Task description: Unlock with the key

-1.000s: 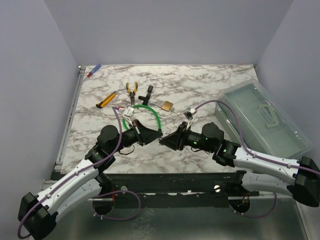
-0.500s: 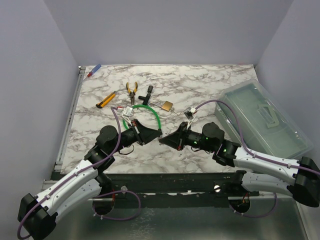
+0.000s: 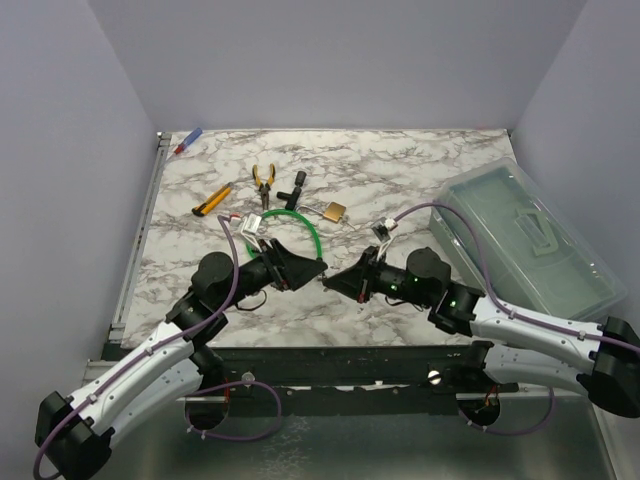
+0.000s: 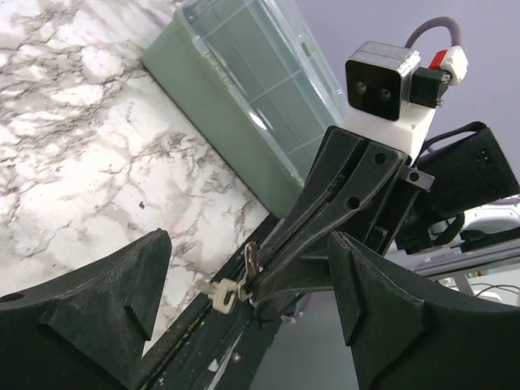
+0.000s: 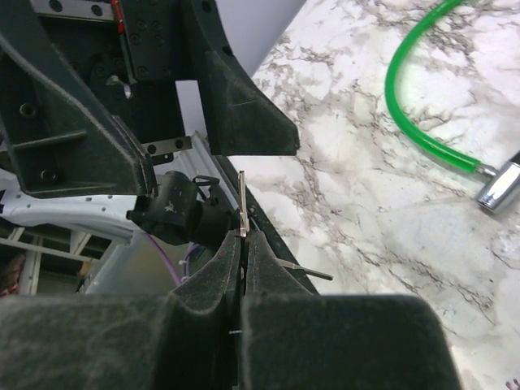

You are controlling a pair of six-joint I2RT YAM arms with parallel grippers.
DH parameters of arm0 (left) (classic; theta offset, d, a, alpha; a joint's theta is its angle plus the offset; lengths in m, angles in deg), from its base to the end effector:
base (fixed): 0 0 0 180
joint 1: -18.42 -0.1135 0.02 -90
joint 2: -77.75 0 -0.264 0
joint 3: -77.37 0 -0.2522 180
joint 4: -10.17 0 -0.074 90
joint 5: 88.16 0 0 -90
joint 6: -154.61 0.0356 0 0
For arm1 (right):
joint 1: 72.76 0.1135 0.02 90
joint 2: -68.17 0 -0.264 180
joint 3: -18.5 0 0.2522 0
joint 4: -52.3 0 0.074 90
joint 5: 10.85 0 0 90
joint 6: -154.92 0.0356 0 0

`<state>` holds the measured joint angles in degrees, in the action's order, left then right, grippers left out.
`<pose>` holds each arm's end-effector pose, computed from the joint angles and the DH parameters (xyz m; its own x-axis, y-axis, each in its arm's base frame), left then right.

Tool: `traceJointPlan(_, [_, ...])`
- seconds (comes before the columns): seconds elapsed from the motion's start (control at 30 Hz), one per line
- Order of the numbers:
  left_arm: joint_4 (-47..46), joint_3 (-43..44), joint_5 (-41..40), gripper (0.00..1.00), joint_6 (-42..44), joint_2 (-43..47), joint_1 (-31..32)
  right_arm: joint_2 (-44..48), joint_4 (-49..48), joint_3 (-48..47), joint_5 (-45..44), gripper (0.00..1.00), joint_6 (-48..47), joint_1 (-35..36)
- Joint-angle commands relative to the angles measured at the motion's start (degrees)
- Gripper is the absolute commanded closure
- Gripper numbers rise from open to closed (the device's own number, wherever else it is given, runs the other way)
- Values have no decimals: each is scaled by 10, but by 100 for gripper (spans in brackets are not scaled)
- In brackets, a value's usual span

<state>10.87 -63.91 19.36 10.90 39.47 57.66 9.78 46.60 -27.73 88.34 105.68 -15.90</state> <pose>0.1271 -0.1177 0.2785 -0.6762 -0.4401 -0.5908 0.4922 0.3267 -0.8068 0.1246 0.2012 0.2729 -0.6429 0.1942 -0.7409 -0.6517 0.3696 0.6624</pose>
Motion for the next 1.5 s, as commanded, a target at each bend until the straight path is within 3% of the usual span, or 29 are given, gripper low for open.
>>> traceJointPlan(0.0, [77, 35, -40, 14, 39, 12, 3, 28, 44, 16, -51, 99, 12, -5])
traceJointPlan(0.17, [183, 87, -98, 15, 70, -27, 2, 53, 101, 24, -112, 99, 24, -7])
traceJointPlan(0.4, [294, 175, -163, 24, 108, -183, 3, 102, 190, 34, -199, 99, 55, -7])
traceJointPlan(1.03, [418, 416, -209, 41, 207, -553, 2, 242, 348, 67, -279, 99, 121, -7])
traceJointPlan(1.47, [482, 504, -217, 52, 227, -684, 4, 272, 384, 67, -297, 99, 123, -7])
